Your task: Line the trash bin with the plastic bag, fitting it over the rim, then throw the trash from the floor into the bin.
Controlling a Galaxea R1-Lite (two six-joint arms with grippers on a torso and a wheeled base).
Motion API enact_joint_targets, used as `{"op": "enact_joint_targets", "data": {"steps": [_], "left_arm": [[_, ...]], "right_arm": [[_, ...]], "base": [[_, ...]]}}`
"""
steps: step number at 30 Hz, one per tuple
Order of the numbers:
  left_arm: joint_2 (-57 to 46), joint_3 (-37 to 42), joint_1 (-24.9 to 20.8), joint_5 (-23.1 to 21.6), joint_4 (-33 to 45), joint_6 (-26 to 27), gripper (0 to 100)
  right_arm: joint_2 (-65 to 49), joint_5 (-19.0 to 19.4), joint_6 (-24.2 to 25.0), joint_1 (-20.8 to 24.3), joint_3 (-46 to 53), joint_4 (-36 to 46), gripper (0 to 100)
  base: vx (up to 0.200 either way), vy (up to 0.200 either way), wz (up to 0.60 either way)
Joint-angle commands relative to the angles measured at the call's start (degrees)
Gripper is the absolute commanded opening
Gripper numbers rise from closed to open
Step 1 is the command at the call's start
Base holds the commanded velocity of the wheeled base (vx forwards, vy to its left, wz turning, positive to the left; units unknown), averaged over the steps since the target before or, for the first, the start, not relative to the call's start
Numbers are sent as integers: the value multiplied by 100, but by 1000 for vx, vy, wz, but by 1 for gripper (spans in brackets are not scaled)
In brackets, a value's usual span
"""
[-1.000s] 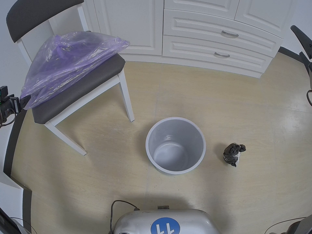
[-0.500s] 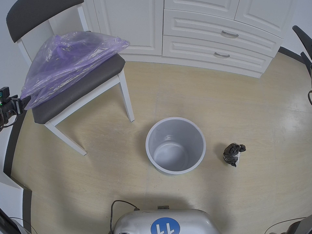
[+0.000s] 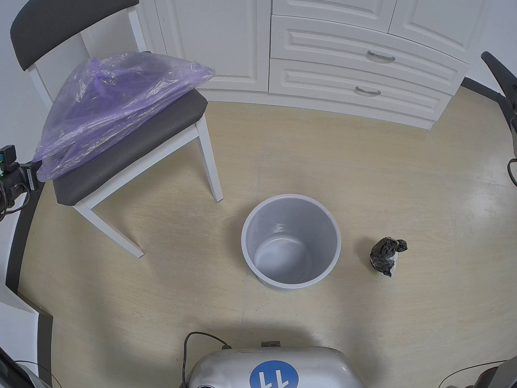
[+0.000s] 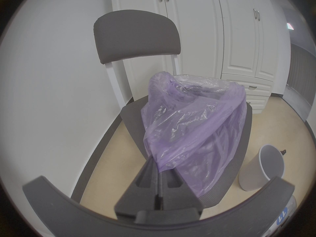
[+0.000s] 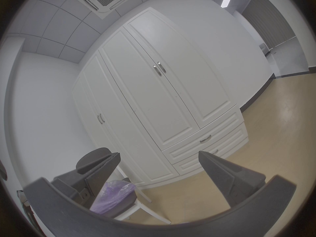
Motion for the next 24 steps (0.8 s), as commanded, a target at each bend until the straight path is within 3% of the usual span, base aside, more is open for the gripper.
{"op": "enact_joint_targets", "data": {"steps": [1,6,12,17,24], "left_arm": [[-67,6,3,-5,-14,-36,0],[-172,-29,56,-32,-603,-150,0],[-286,480,56,-418,-1377,-554,0],[-278,472,258,-445,-1552,-730,0],[-752,700,205,-445,-1552,-1143,0]], "right_arm": [[46,-6,-12,-16,40,20,100],[186,74,-205,-25,356,64,100],[801,30,-1058,142,198,81,100],[1259,12,-1840,160,-329,486,100],[1267,3,-1919,256,-576,784,100]], "base": [[0,0,0],[0,0,0],[0,0,0],[0,0,0],[0,0,0]]}}
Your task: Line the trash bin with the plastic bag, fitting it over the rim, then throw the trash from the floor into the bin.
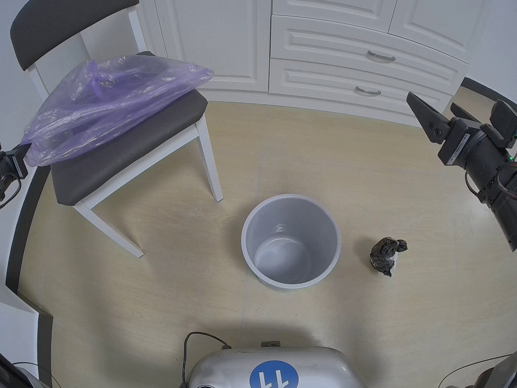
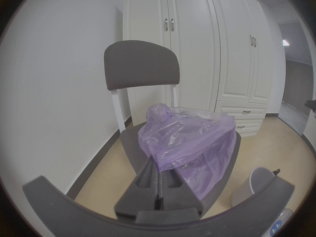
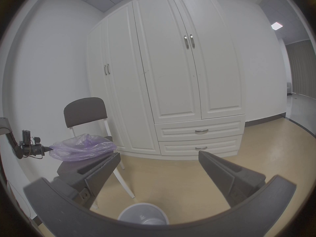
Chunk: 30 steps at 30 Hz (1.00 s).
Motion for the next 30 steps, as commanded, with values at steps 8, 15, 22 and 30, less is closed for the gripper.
{"op": "enact_joint_targets", "data": {"steps": [8,15,22,30], "left_arm": [[-979,654,-593,-261,-13,-83,0],[-1243,917,-1657,21,-21,13,0],[-1313,935,-2044,38,-118,84,0],[-1506,1198,-2395,29,-338,84,0]], "right_arm": [[425,-247,635,256,417,-44,100],[1313,-247,864,520,48,-264,100],[1770,-300,890,528,136,-1116,100],[2025,-414,767,924,391,-1169,100]], "base": [[0,0,0],[0,0,0],[0,0,0],[0,0,0]]}}
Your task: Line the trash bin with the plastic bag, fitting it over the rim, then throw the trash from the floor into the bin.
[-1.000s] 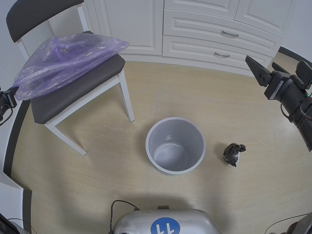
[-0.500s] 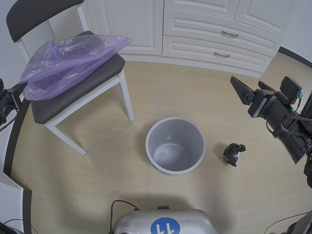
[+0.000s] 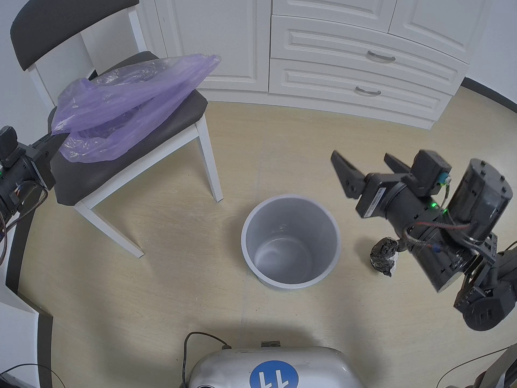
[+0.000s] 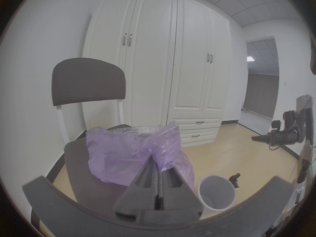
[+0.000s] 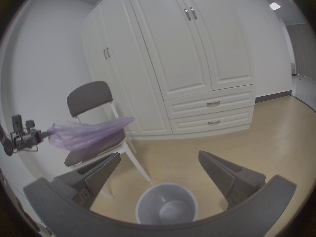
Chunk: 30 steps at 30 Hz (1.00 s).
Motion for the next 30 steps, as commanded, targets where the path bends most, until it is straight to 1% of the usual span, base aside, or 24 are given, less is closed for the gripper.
{"op": "enact_joint_targets", "data": {"steps": [1,4,6,11,13,16,18,21,22,23,29,30], "left_arm": [[-163,147,-214,-1,-15,3,0],[-225,218,-346,-1,-24,3,0],[-392,350,-680,8,-24,3,0],[-726,596,-1102,-1,-15,30,0],[-831,719,-1269,8,-6,249,0],[-910,877,-1471,16,-6,662,0],[-1007,974,-1612,16,20,759,0],[-1042,1000,-1673,16,29,759,0],[-1086,1044,-1814,16,29,759,0],[-1086,1044,-1814,16,29,759,0],[-1113,1185,-2245,16,29,768,0],[-1113,1220,-2394,16,29,777,0]], "right_arm": [[281,-3,-14,222,175,-9,100],[299,-56,-23,310,281,-17,100],[272,-153,-76,415,298,-264,100],[334,-197,-445,485,465,-905,100],[422,-206,-533,477,553,-1072,100],[510,-206,-586,459,615,-1186,100],[510,-232,-603,459,641,-1186,100],[510,-241,-630,459,641,-1186,100],[510,-258,-682,477,615,-1204,100],[510,-258,-682,477,615,-1204,100],[518,-258,-691,477,659,-1433,100],[510,-249,-691,477,685,-1433,100]], "base": [[0,0,0],[0,0,0],[0,0,0],[0,0,0],[0,0,0],[0,0,0],[0,0,0],[0,0,0],[0,0,0],[0,0,0],[0,0,0],[0,0,0]]}}
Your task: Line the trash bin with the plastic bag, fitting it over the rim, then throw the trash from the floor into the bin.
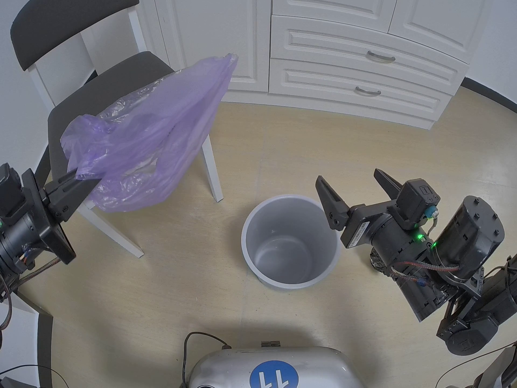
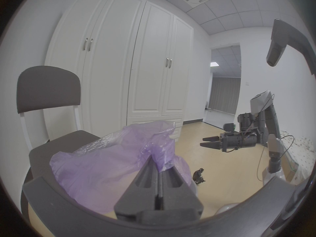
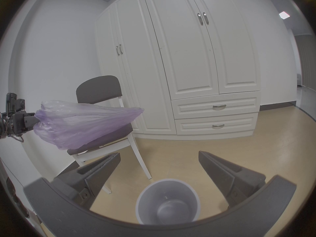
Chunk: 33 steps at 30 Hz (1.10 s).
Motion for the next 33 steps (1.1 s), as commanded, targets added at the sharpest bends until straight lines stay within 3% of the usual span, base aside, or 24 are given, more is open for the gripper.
{"op": "enact_joint_targets", "data": {"steps": [1,4,7,13,19,33], "left_arm": [[-48,135,-397,-1,-3,9,0],[-40,214,-617,-1,-3,17,0],[4,354,-1127,52,-3,26,0],[198,565,-2208,615,15,35,0],[382,679,-2876,940,15,26,0],[374,802,-3210,957,15,35,0]], "right_arm": [[6,8,-12,2,72,-21,100],[-11,8,-21,2,90,-21,100],[-38,17,-21,11,116,-3,100],[-55,34,-83,38,257,-12,100],[-152,61,-144,38,310,-12,100],[-231,87,-127,293,319,-21,100]], "base": [[0,0,0],[0,0,0],[0,0,0],[0,0,0],[0,0,0],[0,0,0]]}}
